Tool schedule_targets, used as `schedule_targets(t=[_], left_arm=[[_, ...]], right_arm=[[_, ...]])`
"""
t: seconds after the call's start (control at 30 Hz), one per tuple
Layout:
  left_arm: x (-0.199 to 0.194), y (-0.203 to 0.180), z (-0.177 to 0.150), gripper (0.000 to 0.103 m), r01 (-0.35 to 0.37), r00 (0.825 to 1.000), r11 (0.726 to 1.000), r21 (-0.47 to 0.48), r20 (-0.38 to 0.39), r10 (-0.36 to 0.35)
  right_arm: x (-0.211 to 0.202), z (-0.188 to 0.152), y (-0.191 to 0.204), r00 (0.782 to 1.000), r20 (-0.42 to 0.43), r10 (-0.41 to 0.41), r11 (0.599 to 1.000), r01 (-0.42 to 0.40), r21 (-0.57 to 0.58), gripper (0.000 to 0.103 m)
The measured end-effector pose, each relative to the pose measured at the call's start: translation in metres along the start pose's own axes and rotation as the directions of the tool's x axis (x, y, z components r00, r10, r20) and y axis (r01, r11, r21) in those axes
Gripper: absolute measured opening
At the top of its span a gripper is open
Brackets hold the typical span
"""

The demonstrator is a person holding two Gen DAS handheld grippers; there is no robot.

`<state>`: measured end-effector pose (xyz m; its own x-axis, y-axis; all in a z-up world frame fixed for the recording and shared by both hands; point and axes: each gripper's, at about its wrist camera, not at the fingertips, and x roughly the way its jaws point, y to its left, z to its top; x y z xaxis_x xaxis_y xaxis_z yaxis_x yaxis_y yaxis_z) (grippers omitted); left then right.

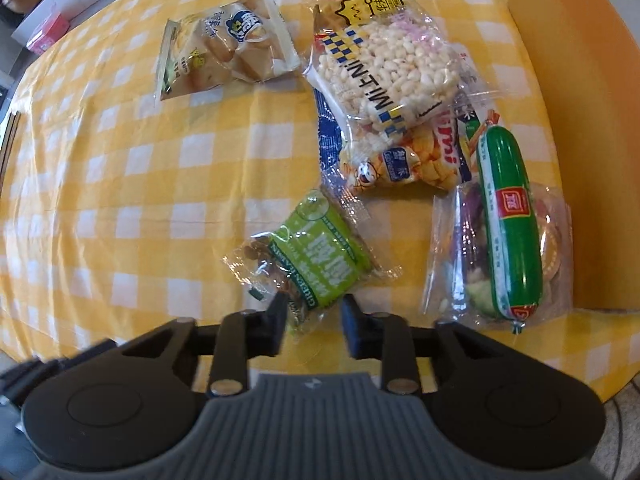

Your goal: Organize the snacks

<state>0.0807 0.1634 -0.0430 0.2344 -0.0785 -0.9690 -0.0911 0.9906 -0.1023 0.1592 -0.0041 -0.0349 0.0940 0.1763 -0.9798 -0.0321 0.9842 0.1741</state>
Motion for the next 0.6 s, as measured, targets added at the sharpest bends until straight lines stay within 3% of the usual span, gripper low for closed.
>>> schedule_targets(t=[0.23, 0.27, 0.33, 0.47, 0.6], left_arm=[[0.013, -0.005, -0.01, 0.054, 0.004, 0.999, 1.0, -0.01, -0.032, -0.004], [0.014, -0.005, -0.009, 0.054, 0.004, 0.999, 1.0, -0.008, -0.033, -0.004], [0.013, -0.004, -0.008, 0.054, 0.006, 0.999, 1.0, -0.012, -0.033, -0.007], [0.013, -0.003, -0.007, 0.054, 0.012, 0.999, 1.0, -0.02, -0.034, -0.013], [0.012, -0.002, -0.006, 0.054, 0.014, 0.999, 1.0, -0.025, -0.038, -0.014]], right_arm=[[0.017, 0.009, 0.021, 0.998, -0.001, -0.064, 0.997, 0.064, -0.045, 0.049], [0.019, 0.01, 0.026, 0.997, 0.002, -0.075, 0.995, 0.075, -0.068, 0.056], [0.027, 0.011, 0.039, 0.994, 0.02, -0.104, 0.985, 0.106, -0.14, 0.057], [0.028, 0.005, 0.051, 0.991, 0.094, -0.095, 0.976, 0.111, -0.187, 0.038], [0.026, 0.0, 0.056, 0.992, 0.102, -0.071, 0.965, 0.094, -0.243, 0.023]])
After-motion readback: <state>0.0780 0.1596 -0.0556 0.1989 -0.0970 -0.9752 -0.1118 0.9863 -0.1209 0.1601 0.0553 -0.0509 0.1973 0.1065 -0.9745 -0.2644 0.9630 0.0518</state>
